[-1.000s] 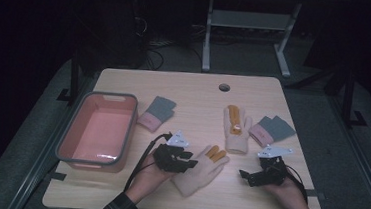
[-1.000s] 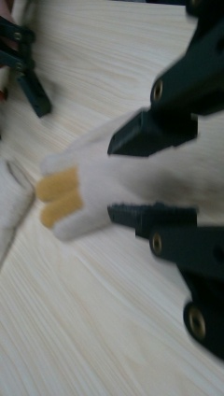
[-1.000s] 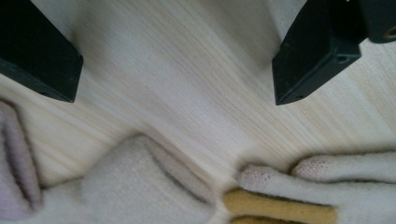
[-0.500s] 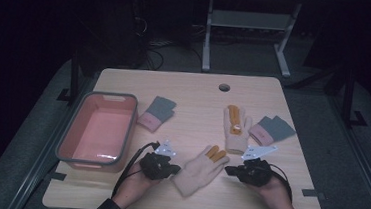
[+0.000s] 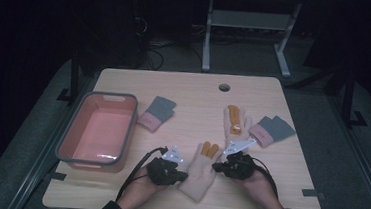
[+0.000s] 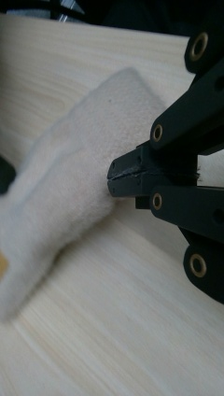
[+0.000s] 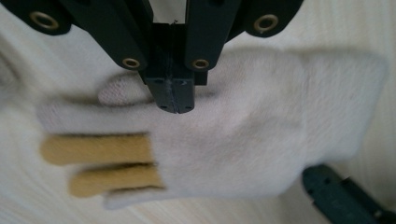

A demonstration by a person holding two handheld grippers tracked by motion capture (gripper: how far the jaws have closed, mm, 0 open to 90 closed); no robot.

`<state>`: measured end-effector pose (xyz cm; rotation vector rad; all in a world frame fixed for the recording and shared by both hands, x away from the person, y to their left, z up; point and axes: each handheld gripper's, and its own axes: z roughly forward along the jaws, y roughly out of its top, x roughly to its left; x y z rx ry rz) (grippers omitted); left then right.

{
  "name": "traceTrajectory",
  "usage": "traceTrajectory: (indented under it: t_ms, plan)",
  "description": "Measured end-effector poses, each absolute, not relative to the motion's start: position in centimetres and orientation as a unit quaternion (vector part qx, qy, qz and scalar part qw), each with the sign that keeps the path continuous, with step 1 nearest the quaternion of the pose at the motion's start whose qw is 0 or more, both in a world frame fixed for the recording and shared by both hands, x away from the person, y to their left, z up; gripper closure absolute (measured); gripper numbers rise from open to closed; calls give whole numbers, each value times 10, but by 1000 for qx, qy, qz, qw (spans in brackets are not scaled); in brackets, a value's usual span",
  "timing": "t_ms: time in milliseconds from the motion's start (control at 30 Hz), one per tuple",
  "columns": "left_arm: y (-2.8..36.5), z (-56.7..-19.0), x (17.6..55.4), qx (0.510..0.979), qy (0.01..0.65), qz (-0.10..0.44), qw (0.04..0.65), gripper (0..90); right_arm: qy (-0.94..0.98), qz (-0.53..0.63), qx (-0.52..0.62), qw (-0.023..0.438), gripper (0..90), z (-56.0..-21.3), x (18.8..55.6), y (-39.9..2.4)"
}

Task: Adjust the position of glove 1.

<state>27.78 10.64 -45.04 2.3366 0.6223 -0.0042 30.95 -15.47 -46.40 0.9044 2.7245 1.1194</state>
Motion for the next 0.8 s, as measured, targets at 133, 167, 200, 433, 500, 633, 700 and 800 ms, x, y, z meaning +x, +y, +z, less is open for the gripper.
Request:
traceTrajectory:
  t_ms: [133, 167, 200, 433, 500, 633, 700, 800]
  plan:
    - [100, -450, 275, 905, 230, -7, 359, 892, 885, 361, 291, 40, 900, -463, 317, -152]
    - [98, -450, 274, 905, 227, -9, 360, 892, 885, 360, 292, 38, 900, -463, 318, -150]
    - [95, -451, 272, 903, 226, -12, 365, 893, 885, 359, 295, 37, 900, -463, 320, -150]
    - [83, -453, 269, 905, 208, -12, 371, 892, 885, 362, 291, 39, 900, -462, 330, -145]
    - [79, -453, 268, 903, 208, -15, 375, 892, 886, 362, 289, 36, 900, -462, 333, -142]
    - [72, -454, 268, 901, 202, -18, 383, 892, 888, 363, 280, 31, 900, -462, 338, -136]
    - [68, -455, 267, 901, 198, -19, 385, 891, 886, 369, 281, 28, 900, -462, 340, -131]
    - [62, -455, 267, 900, 194, -20, 390, 891, 888, 368, 273, 28, 900, -462, 344, -125]
